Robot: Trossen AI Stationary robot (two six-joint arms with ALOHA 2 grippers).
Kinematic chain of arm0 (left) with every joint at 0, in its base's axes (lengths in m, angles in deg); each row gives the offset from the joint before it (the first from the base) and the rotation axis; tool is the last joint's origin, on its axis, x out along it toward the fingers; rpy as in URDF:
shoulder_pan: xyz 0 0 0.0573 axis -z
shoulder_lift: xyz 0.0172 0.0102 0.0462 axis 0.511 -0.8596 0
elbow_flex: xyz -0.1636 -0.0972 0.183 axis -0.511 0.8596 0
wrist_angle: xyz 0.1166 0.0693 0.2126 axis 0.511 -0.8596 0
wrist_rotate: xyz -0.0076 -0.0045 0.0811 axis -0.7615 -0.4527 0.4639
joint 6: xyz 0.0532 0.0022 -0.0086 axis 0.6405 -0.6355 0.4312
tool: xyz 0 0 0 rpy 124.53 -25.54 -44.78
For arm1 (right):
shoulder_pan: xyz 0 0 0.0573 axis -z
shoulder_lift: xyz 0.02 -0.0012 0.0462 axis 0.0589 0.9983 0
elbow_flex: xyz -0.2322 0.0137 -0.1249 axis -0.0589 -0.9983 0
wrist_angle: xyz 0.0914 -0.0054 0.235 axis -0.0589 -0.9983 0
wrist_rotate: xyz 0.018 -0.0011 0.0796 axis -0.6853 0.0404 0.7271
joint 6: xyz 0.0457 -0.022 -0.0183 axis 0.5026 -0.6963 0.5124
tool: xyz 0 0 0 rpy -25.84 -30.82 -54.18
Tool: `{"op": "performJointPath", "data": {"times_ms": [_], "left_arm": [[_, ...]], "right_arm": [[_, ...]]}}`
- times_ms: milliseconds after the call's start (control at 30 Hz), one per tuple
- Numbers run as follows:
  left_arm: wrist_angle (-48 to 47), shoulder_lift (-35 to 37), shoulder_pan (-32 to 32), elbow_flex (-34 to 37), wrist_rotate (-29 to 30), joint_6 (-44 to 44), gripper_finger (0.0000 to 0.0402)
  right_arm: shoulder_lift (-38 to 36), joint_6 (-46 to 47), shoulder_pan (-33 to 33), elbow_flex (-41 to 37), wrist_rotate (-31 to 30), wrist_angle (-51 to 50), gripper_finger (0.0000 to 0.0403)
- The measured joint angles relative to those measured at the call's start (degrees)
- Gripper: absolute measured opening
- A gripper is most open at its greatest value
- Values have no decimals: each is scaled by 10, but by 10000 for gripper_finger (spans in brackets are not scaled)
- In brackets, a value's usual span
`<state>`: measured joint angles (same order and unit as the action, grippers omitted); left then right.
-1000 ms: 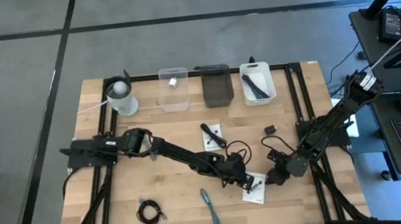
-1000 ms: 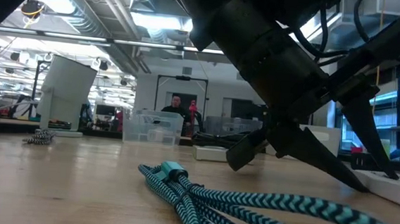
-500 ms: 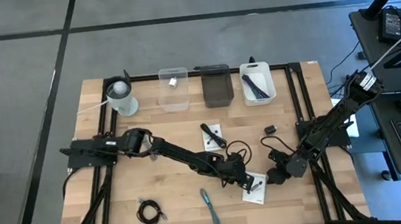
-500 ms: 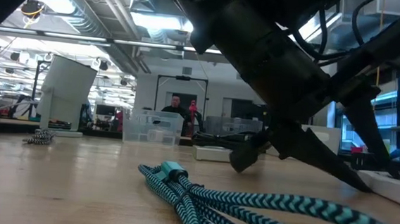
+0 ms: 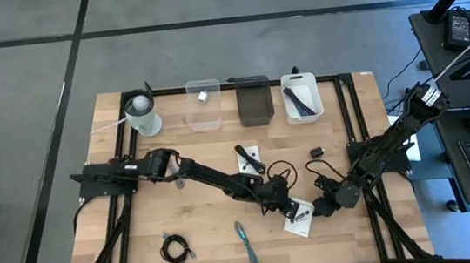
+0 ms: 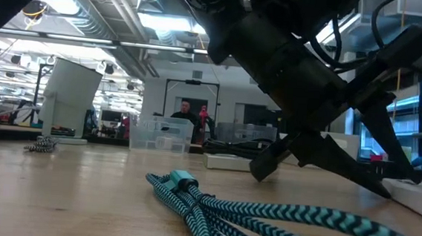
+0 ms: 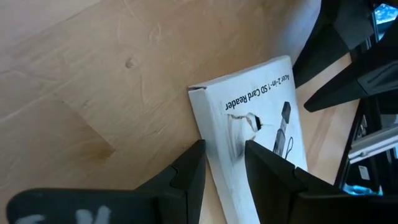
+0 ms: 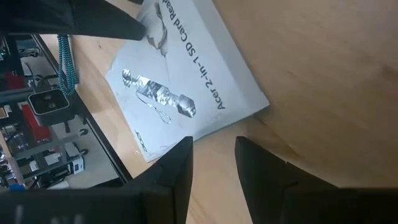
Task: Pick and place items into bin
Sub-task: Put the bottom white card reader box into the black bin
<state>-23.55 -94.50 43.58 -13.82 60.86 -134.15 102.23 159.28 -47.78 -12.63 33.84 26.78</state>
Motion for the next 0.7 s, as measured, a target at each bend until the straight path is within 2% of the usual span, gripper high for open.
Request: {"op": "performJointPath", "data": {"times_ms": [333, 700], "left_arm": [[-10, 7, -9, 1, -9, 11, 107], [-43, 11, -8, -1, 15, 19, 107]], "right_arm": [[0, -9, 0, 0, 0, -4, 124], [0, -10, 0, 0, -2, -9, 124]]}}
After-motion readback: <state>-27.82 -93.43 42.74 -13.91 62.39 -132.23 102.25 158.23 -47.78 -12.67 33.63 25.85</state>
